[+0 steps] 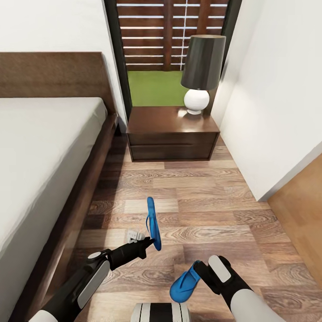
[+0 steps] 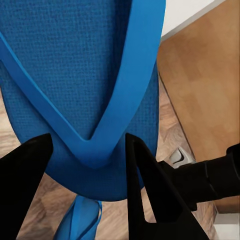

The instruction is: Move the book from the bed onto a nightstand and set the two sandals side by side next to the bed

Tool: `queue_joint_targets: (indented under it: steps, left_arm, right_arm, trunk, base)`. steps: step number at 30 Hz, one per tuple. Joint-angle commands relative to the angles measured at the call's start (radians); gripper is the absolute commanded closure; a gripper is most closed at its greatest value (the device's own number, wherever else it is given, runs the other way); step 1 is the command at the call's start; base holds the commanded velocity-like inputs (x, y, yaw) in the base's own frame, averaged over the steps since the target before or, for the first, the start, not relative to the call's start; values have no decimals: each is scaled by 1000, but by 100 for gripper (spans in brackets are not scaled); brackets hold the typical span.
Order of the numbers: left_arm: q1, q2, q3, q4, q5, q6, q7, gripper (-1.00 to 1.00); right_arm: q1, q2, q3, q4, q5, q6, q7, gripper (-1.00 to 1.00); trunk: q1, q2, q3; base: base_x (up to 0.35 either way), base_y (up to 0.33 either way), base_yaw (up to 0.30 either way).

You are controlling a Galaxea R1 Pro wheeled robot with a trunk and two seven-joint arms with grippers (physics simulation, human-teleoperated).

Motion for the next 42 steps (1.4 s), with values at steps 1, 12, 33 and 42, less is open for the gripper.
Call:
queue_joint_targets:
  steps: [1,12,33,42]
  left_arm:
    - [-1,1,-1,-1,11,9,-1,100]
    - [-1,0,-3,0,11,9,-1,100]
    - [-1,1,-2,-1,11,9,-2,100]
    - [-1,0,-2,-1,11,9,-1,100]
  right_arm:
    - [0,1,-5,-2,-4,6,-4,-100]
    - [0,1,97,-1,-4,14,181,-100]
    - [0,23,127,2,-5,82,183,-100]
    - [-1,24,145,2,-5,81,182,-100]
  trunk:
    - [0,0,-1]
    - [0,0,-1]
    - [0,0,-1]
    - [1,-1,-12]
  base:
    - [0,0,0]
    - [0,0,0]
    - [0,0,0]
    - [0,0,0]
